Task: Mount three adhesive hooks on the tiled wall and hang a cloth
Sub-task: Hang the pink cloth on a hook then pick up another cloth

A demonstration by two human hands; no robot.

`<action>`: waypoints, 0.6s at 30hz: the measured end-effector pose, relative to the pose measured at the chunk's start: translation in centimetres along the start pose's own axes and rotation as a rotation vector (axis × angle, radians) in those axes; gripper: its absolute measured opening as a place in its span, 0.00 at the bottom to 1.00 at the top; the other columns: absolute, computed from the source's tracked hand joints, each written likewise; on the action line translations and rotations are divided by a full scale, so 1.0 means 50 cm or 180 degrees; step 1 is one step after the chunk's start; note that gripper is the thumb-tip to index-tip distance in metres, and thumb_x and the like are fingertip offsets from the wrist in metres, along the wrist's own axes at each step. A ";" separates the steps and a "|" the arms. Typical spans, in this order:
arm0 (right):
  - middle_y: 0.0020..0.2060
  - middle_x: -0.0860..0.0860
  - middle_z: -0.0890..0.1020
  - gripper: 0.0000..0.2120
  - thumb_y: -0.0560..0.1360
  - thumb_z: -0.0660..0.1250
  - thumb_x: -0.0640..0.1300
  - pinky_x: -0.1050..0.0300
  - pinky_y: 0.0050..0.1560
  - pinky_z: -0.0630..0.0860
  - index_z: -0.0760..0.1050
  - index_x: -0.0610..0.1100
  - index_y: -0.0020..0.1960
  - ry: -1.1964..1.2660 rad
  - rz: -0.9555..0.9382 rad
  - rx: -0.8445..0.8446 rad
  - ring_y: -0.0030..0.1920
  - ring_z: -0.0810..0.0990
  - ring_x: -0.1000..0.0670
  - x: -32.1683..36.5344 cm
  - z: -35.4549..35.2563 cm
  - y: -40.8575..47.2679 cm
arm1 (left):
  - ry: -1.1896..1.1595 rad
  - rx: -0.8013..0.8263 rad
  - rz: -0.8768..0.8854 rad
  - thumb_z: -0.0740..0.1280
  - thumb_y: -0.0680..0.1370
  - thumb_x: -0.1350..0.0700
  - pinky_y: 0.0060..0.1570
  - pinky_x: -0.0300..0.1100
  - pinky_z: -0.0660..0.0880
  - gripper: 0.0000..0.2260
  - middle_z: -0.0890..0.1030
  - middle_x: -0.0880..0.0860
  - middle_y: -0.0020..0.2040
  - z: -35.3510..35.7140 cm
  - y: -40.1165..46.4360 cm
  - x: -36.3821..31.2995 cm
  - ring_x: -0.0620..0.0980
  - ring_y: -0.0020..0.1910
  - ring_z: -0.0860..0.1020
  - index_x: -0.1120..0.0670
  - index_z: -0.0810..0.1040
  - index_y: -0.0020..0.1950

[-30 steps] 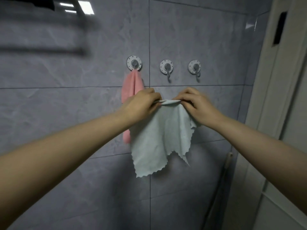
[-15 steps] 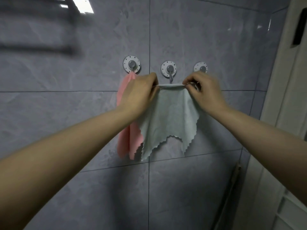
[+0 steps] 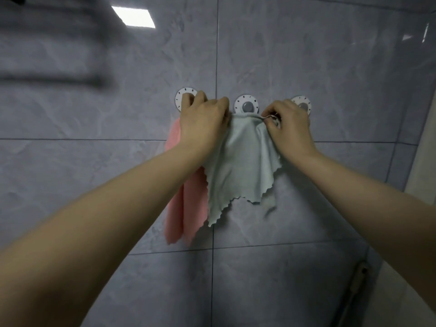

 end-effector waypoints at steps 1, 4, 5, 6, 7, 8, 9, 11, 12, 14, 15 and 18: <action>0.44 0.46 0.80 0.04 0.74 0.67 0.36 0.77 0.48 0.63 0.79 0.41 0.46 0.0038 0.0014 0.0022 0.44 0.71 0.56 -0.002 0.005 -0.008 | 0.0111 0.0053 0.0085 0.59 0.78 0.54 0.53 0.53 0.63 0.09 0.83 0.53 0.39 0.004 -0.005 -0.005 0.58 0.47 0.74 0.54 0.77 0.46; 0.44 0.44 0.80 0.04 0.74 0.68 0.35 0.71 0.45 0.62 0.80 0.40 0.48 0.0087 -0.0033 0.0084 0.44 0.73 0.52 -0.005 0.020 -0.037 | 0.0286 0.0153 0.0298 0.59 0.79 0.51 0.54 0.52 0.59 0.11 0.83 0.53 0.39 0.019 -0.028 -0.022 0.58 0.47 0.75 0.54 0.79 0.46; 0.43 0.43 0.81 0.04 0.74 0.68 0.35 0.69 0.45 0.62 0.80 0.39 0.48 0.0101 -0.0065 0.0094 0.44 0.75 0.50 -0.005 0.024 -0.048 | 0.0270 0.0172 0.0334 0.59 0.79 0.51 0.52 0.52 0.59 0.12 0.83 0.53 0.38 0.023 -0.037 -0.027 0.58 0.47 0.75 0.54 0.79 0.46; 0.43 0.43 0.81 0.05 0.75 0.68 0.36 0.67 0.45 0.63 0.81 0.39 0.49 0.0137 -0.0071 0.0110 0.44 0.77 0.47 -0.005 0.027 -0.059 | 0.0243 0.0198 0.0348 0.59 0.79 0.51 0.51 0.51 0.59 0.12 0.83 0.53 0.38 0.026 -0.045 -0.033 0.58 0.47 0.75 0.54 0.80 0.46; 0.43 0.43 0.82 0.06 0.76 0.68 0.37 0.65 0.45 0.66 0.82 0.39 0.51 0.0201 -0.0037 0.0139 0.44 0.78 0.46 -0.006 0.029 -0.072 | 0.0204 0.0234 0.0345 0.59 0.78 0.50 0.50 0.51 0.59 0.12 0.83 0.53 0.38 0.029 -0.054 -0.038 0.58 0.46 0.75 0.54 0.80 0.46; 0.43 0.43 0.83 0.08 0.77 0.68 0.38 0.63 0.45 0.68 0.82 0.40 0.54 0.0288 0.0013 0.0175 0.44 0.79 0.47 -0.007 0.031 -0.085 | 0.0148 0.0259 0.0327 0.59 0.78 0.51 0.49 0.50 0.59 0.11 0.83 0.53 0.38 0.030 -0.061 -0.042 0.58 0.46 0.75 0.54 0.79 0.47; 0.42 0.44 0.83 0.10 0.77 0.67 0.39 0.62 0.45 0.71 0.83 0.41 0.56 0.0377 0.0048 0.0213 0.42 0.79 0.48 -0.006 0.033 -0.098 | 0.0067 0.0282 0.0295 0.60 0.78 0.51 0.49 0.50 0.59 0.11 0.83 0.53 0.38 0.032 -0.069 -0.046 0.58 0.46 0.75 0.54 0.79 0.48; 0.41 0.46 0.83 0.13 0.78 0.67 0.40 0.65 0.43 0.71 0.82 0.45 0.61 0.0475 0.0099 0.0294 0.40 0.79 0.50 -0.006 0.036 -0.121 | -0.0078 0.0351 0.0245 0.60 0.79 0.50 0.48 0.50 0.61 0.10 0.83 0.53 0.39 0.034 -0.085 -0.053 0.58 0.46 0.75 0.54 0.78 0.49; 0.41 0.47 0.83 0.14 0.78 0.66 0.40 0.68 0.44 0.71 0.80 0.47 0.63 0.0478 0.0127 0.0357 0.41 0.79 0.51 -0.007 0.037 -0.132 | -0.0100 0.0397 0.0268 0.59 0.79 0.50 0.48 0.50 0.62 0.11 0.82 0.53 0.38 0.036 -0.094 -0.056 0.57 0.45 0.75 0.54 0.78 0.48; 0.43 0.47 0.84 0.17 0.79 0.66 0.39 0.66 0.47 0.74 0.78 0.49 0.67 0.0471 0.0182 0.0508 0.42 0.80 0.51 -0.010 0.038 -0.152 | -0.0099 0.0482 0.0472 0.58 0.78 0.49 0.46 0.49 0.63 0.11 0.81 0.52 0.37 0.041 -0.113 -0.062 0.56 0.43 0.74 0.54 0.75 0.45; 0.43 0.47 0.83 0.18 0.78 0.66 0.39 0.63 0.48 0.75 0.77 0.49 0.67 0.0474 0.0201 0.0581 0.42 0.80 0.51 -0.012 0.037 -0.162 | -0.0089 0.0497 0.0614 0.57 0.78 0.48 0.45 0.49 0.62 0.11 0.81 0.52 0.36 0.042 -0.123 -0.063 0.56 0.42 0.74 0.53 0.74 0.43; 0.45 0.46 0.84 0.15 0.78 0.67 0.39 0.58 0.49 0.77 0.80 0.45 0.64 0.0500 0.0173 0.0695 0.44 0.81 0.49 -0.020 0.024 -0.185 | 0.0024 0.0516 0.0931 0.54 0.75 0.48 0.42 0.47 0.61 0.13 0.80 0.50 0.33 0.037 -0.143 -0.063 0.56 0.40 0.74 0.53 0.73 0.41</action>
Point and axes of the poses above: each hand's wrist, its own y-axis towards the middle knuckle, its own z-axis out of the palm, x = y × z, the point moved 3 cm from there along y, towards the middle knuckle
